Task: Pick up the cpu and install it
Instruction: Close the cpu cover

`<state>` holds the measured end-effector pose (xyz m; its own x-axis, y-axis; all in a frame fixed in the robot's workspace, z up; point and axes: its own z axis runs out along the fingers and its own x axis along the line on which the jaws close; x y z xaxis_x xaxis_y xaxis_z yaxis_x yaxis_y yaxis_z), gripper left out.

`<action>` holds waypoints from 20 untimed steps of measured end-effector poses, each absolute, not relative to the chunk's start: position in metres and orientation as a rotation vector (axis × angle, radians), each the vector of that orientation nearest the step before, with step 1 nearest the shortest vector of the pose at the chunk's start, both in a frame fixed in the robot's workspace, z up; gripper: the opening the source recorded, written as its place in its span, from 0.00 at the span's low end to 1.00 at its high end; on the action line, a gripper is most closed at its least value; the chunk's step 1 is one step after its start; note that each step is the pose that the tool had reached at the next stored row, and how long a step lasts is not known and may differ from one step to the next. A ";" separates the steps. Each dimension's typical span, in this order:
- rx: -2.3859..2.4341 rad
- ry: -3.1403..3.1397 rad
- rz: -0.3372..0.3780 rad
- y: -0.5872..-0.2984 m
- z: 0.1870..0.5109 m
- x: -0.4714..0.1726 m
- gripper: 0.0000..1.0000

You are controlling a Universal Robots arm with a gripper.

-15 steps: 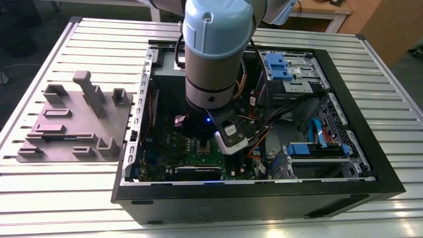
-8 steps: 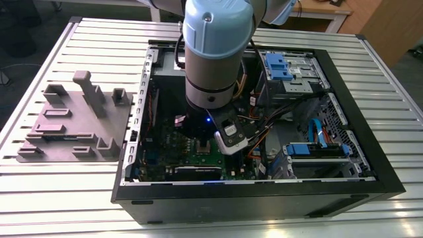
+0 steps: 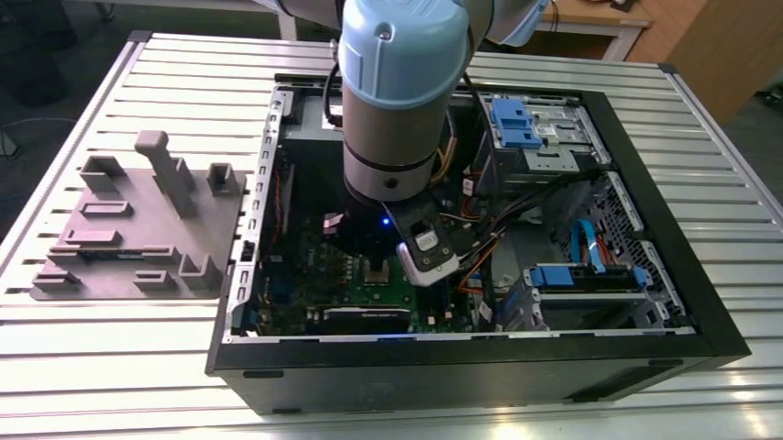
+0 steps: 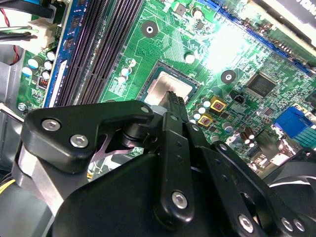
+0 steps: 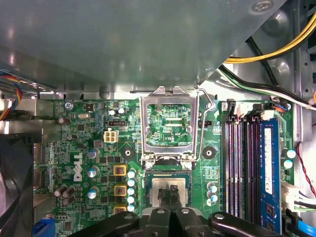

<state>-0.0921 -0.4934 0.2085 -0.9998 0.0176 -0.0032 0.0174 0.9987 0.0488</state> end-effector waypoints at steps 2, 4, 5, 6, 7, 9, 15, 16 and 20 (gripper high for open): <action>0.027 3.137 0.076 -0.493 0.211 -0.092 0.10; 0.028 3.137 0.076 -0.493 0.216 -0.092 0.10; 0.028 3.137 0.076 -0.493 0.218 -0.092 0.10; 0.028 3.137 0.077 -0.493 0.221 -0.092 0.10; 0.028 3.137 0.076 -0.493 0.223 -0.092 0.10; 0.028 3.137 0.077 -0.493 0.227 -0.092 0.10; 0.028 3.137 0.077 -0.493 0.249 -0.092 0.10; 0.027 3.137 0.076 -0.493 0.253 -0.092 0.10; 0.027 3.137 0.077 -0.493 0.264 -0.092 0.10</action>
<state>-0.0921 -0.4934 0.2638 -0.9998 0.0176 -0.0032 0.0174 0.9987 0.0488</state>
